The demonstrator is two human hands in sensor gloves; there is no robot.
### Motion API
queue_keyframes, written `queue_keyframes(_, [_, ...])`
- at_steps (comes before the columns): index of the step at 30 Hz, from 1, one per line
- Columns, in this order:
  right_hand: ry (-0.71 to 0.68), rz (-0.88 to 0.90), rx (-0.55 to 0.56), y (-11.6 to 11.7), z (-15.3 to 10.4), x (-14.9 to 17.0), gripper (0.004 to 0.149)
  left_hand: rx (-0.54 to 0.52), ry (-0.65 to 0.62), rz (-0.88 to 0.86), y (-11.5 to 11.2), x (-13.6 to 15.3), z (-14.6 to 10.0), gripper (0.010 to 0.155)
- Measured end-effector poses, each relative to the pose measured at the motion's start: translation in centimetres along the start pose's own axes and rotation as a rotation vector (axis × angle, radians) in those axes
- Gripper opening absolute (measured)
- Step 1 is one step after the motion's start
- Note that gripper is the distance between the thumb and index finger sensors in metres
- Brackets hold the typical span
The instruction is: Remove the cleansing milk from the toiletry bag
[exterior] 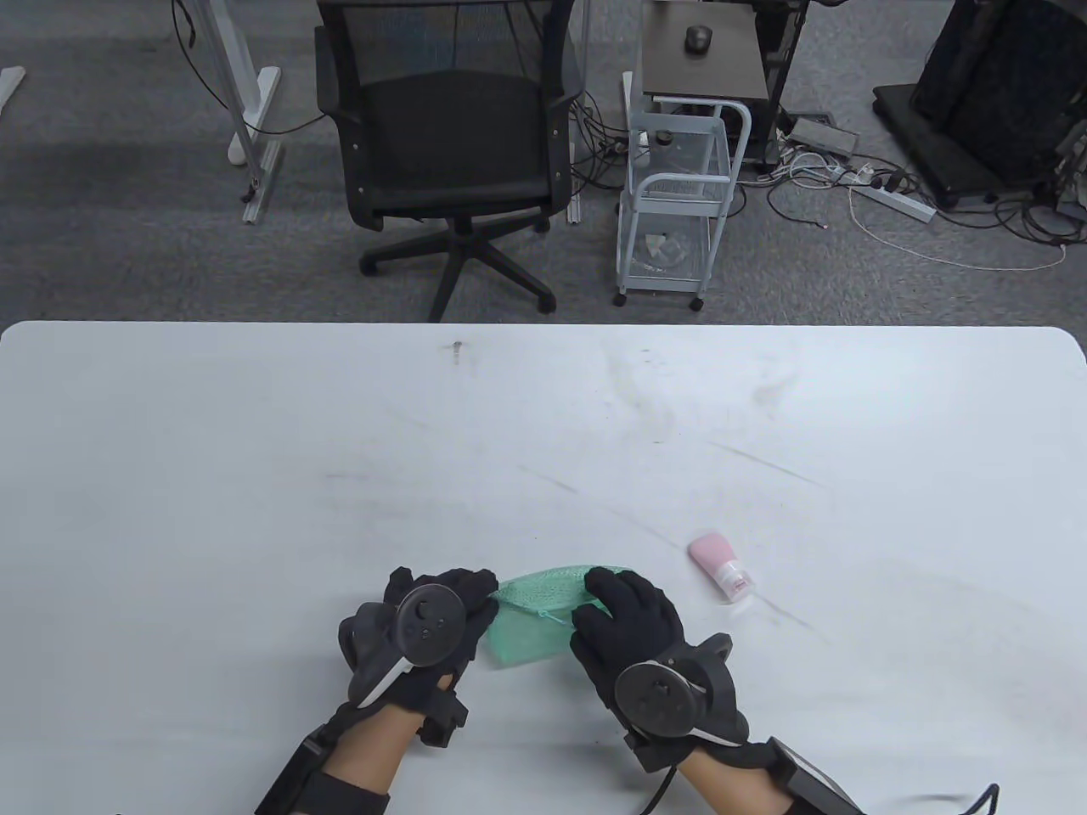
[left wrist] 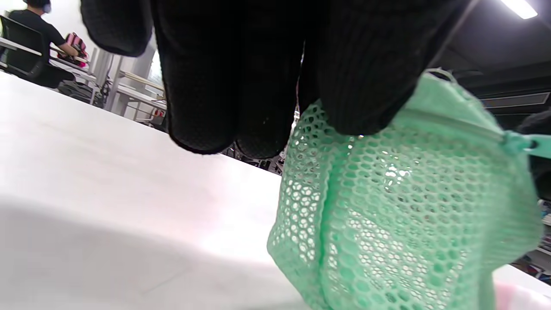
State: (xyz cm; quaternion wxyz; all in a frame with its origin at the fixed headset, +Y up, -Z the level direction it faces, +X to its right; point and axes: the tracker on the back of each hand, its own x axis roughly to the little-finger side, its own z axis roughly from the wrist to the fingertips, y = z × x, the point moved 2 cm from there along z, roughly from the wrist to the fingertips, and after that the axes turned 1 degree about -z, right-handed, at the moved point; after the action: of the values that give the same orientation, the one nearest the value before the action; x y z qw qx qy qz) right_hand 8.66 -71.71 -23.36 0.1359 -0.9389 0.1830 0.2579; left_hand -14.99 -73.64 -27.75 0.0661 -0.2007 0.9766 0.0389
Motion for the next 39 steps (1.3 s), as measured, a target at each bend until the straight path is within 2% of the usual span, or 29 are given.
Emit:
queue_keyframes(13, [0.044,0.021,-0.025,0.3,0.2,0.8,0.037,-0.008,0.11,0.052,0.3,1.9,0.6,0.043])
queue_keyframes(22, [0.057,0.031,-0.045,0.8,0.3,1.4,0.037,0.002,0.084,0.014,0.3,1.6,0.2,0.053])
queue_keyframes(28, [0.053,0.02,-0.05,1.0,0.2,1.3,0.037,0.044,0.013,-0.042,-0.3,0.4,-0.1,0.058])
queue_keyframes(33, [0.039,0.019,-0.06,1.2,0.3,1.0,0.037,0.043,0.002,0.008,-0.8,-0.4,-0.3,0.061])
queue_keyframes(37, [0.03,0.016,-0.063,1.3,0.3,0.9,0.037,0.063,-0.001,0.009,-1.2,-0.6,-0.1,0.056])
queue_keyframes(39, [0.03,0.02,-0.063,1.3,0.3,0.9,0.037,0.054,0.005,0.014,-1.1,-0.5,-0.1,0.047])
